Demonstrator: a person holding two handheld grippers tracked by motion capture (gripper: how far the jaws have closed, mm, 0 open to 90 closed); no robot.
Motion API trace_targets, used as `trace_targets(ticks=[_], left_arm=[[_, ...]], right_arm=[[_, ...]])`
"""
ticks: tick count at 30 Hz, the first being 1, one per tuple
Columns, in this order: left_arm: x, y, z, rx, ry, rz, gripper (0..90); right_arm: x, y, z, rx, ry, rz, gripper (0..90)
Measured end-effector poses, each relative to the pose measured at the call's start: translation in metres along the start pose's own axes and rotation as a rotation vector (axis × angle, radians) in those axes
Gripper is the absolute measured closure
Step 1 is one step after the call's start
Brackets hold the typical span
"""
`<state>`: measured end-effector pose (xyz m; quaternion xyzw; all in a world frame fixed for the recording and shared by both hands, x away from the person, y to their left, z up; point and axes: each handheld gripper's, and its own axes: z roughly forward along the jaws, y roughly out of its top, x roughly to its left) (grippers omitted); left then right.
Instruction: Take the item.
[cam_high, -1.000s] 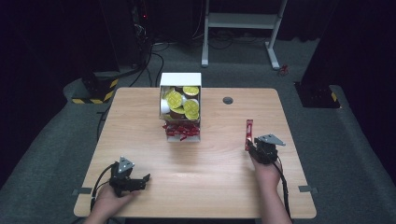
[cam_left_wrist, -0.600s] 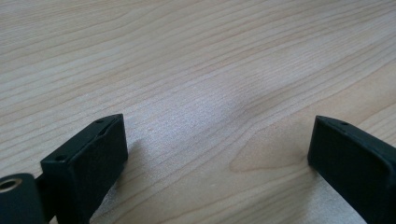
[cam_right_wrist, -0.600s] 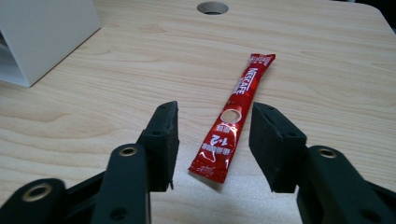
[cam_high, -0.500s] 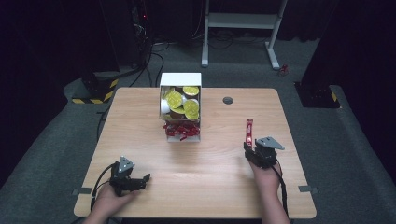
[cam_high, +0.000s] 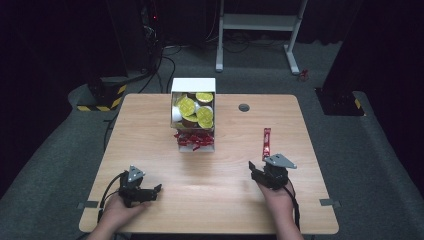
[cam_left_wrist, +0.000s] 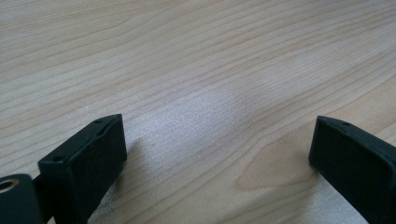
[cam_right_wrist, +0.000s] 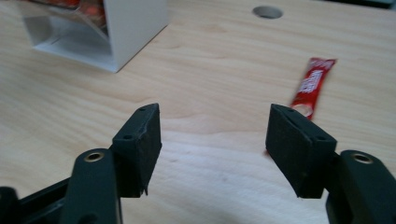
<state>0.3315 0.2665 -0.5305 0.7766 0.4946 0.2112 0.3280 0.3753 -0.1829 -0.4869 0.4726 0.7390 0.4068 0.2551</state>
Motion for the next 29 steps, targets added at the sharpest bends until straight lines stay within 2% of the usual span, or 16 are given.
trace_targets(ticks=[4,5,8,9,12,13,14,15,19,21,25,29], left_arm=[[0.001,0.002,0.002,0.000,0.003,-0.004,4.2],[0.001,0.003,0.003,0.004,0.004,-0.008,4.1],[0.001,0.004,0.005,-0.002,0.007,-0.012,4.1],[0.001,0.005,0.006,-0.001,0.008,-0.017,4.1],[0.001,0.005,0.006,-0.002,0.008,-0.011,4.1],[0.001,0.005,0.006,-0.002,0.008,-0.011,4.1],[0.001,0.005,0.006,-0.002,0.008,-0.011,4.1],[0.001,0.005,0.006,-0.002,0.009,-0.011,4.1],[0.001,0.005,0.006,-0.002,0.009,-0.011,4.1],[0.001,0.004,0.005,-0.002,0.010,-0.015,4.3],[0.001,0.002,0.002,-0.002,0.009,-0.012,4.5],[0.000,0.000,0.000,0.000,0.006,-0.007,4.5]], right_arm=[[0.008,-0.006,0.004,0.022,0.020,-0.010,32.7],[0.015,-0.010,0.009,0.053,0.029,-0.021,31.6],[0.021,-0.014,0.016,0.084,0.043,-0.049,30.8],[0.028,-0.017,0.021,0.118,0.060,-0.058,31.0],[0.041,-0.023,0.031,0.160,0.081,-0.087,30.7],[0.045,-0.023,0.034,0.190,0.088,-0.111,29.0],[0.045,-0.023,0.034,0.190,0.088,-0.111,29.0],[0.054,-0.022,0.035,0.177,0.089,-0.157,30.7],[0.066,-0.021,0.037,0.163,0.124,-0.224,30.7],[0.070,-0.020,0.039,0.174,0.154,-0.213,30.6],[0.069,-0.018,0.043,0.188,0.181,-0.186,29.2],[0.069,-0.017,0.044,0.195,0.183,-0.172,28.7]])
